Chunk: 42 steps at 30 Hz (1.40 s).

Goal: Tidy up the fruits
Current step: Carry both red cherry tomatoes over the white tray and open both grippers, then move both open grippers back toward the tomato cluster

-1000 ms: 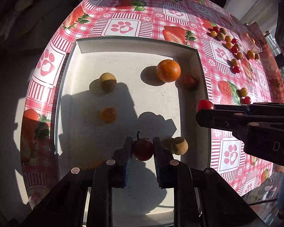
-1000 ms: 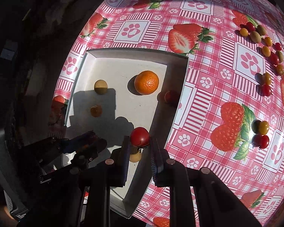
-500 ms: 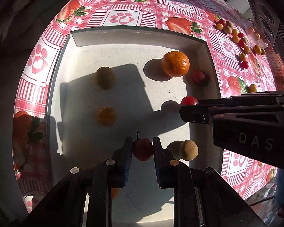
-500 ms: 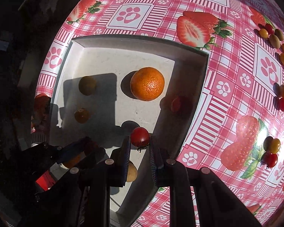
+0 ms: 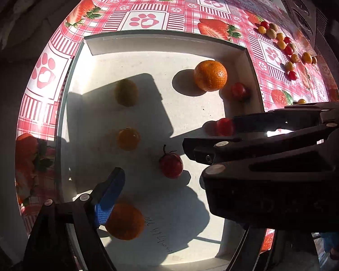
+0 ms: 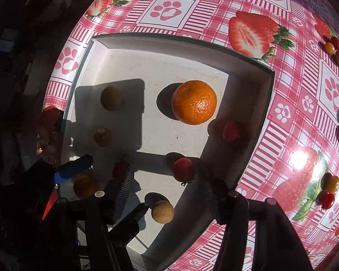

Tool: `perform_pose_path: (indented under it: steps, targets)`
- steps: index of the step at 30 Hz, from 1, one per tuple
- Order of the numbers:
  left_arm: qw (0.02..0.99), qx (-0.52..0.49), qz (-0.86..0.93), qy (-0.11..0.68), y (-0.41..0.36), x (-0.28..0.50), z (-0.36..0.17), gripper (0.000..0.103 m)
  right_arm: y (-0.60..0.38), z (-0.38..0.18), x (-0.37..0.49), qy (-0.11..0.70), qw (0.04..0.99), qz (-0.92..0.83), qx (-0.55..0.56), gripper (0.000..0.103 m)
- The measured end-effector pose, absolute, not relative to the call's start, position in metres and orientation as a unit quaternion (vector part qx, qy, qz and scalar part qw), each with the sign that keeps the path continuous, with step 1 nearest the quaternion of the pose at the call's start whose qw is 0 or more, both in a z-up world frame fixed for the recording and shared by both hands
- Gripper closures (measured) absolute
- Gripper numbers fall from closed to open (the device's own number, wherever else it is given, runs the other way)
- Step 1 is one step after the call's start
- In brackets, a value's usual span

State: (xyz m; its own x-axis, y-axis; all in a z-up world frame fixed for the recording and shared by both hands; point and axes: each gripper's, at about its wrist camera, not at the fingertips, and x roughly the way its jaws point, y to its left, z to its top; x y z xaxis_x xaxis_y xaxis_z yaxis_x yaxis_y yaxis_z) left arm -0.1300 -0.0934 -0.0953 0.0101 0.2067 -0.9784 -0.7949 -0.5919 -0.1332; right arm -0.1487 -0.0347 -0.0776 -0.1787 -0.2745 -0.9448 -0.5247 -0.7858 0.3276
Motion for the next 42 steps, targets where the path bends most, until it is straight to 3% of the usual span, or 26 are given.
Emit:
perform_pose_path:
  steps: [3,13,21,42]
  targets:
    - [0.370,-0.608,0.662,0.234,-0.097,-0.136,-0.091,0.019,-0.039,-0.072,-0.153,0.316,0.093,0.703,-0.630,0.019]
    - [0.384,-0.618,0.647,0.229,-0.102,-0.133,-0.069,0.019,-0.021,-0.018,-0.126,0.346,0.135,0.735,-0.567,0.009]
    - [0.408,-0.618,0.624,0.251,-0.087,-0.109,-0.058,0.019,0.010,0.002,-0.062,0.353,0.194,0.731,-0.551,0.008]
    - [0.448,-0.608,0.584,0.298,-0.050,-0.059,-0.042,0.019,0.040,-0.035,0.109,0.434,0.311,0.634,-0.559,0.008]
